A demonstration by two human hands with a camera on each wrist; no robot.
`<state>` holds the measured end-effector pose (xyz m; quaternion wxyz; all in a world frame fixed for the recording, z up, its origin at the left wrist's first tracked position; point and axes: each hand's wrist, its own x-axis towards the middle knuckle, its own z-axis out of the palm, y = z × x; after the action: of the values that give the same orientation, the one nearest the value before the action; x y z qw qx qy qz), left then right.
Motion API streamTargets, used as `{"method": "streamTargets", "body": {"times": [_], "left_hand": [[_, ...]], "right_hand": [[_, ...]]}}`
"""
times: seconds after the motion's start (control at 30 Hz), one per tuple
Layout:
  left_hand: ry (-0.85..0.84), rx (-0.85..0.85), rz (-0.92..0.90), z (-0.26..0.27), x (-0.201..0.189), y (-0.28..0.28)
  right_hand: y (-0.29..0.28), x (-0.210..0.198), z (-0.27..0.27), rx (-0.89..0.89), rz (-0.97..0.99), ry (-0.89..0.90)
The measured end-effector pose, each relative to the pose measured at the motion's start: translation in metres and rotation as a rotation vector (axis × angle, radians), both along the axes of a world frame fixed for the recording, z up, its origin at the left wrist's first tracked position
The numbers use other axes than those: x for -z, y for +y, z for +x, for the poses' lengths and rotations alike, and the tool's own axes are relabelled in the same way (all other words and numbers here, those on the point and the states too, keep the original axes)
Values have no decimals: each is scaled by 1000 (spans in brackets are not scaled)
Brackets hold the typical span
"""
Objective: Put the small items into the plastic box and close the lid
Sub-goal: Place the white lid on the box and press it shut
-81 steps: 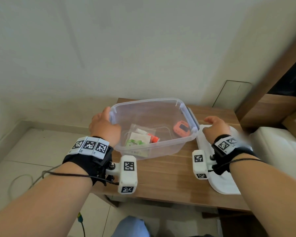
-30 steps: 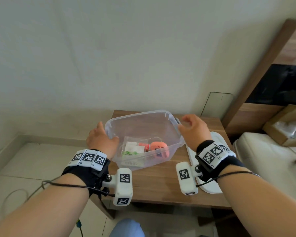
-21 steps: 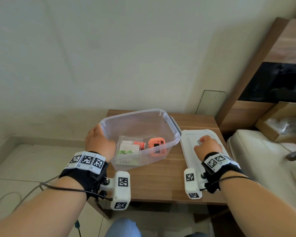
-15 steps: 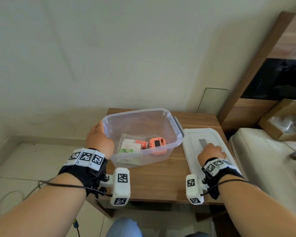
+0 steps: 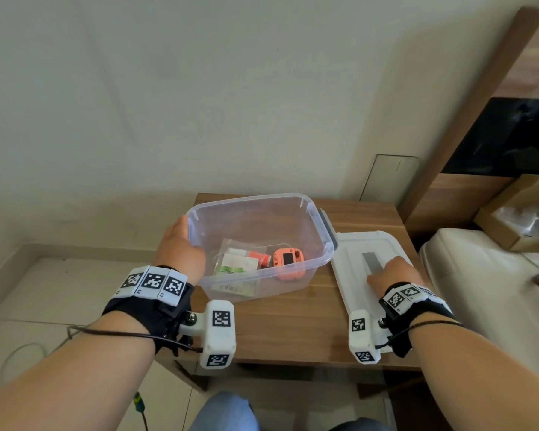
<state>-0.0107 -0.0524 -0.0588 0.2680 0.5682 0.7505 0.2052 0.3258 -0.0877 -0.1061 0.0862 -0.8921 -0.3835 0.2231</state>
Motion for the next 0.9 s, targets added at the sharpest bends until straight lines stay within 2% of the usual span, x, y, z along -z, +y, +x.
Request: {"method": "streamTargets", "body": {"times": [0.23,0.33,0.47,0.67,0.77,0.9], "left_hand": [[-6,20,13,1,-5,-3],[-12,33,4,-1,-7,-1],[-84,56,-46,-7,-9,0],[-158,72,14,-16,-12,-4],[-234,-8,87,-19,-15,-9],[-271,-65,30,-25,-13,-11]], "right_hand": [[2,-36,11,87,305,132],[6,-57,7,-25,412,174],[11,-84,-21,-279,506,185],[30,-111,-79,-716,350,13],[35,-119,-105,-859,276,-98],[38,-121,-136,-982,204,-177]]}}
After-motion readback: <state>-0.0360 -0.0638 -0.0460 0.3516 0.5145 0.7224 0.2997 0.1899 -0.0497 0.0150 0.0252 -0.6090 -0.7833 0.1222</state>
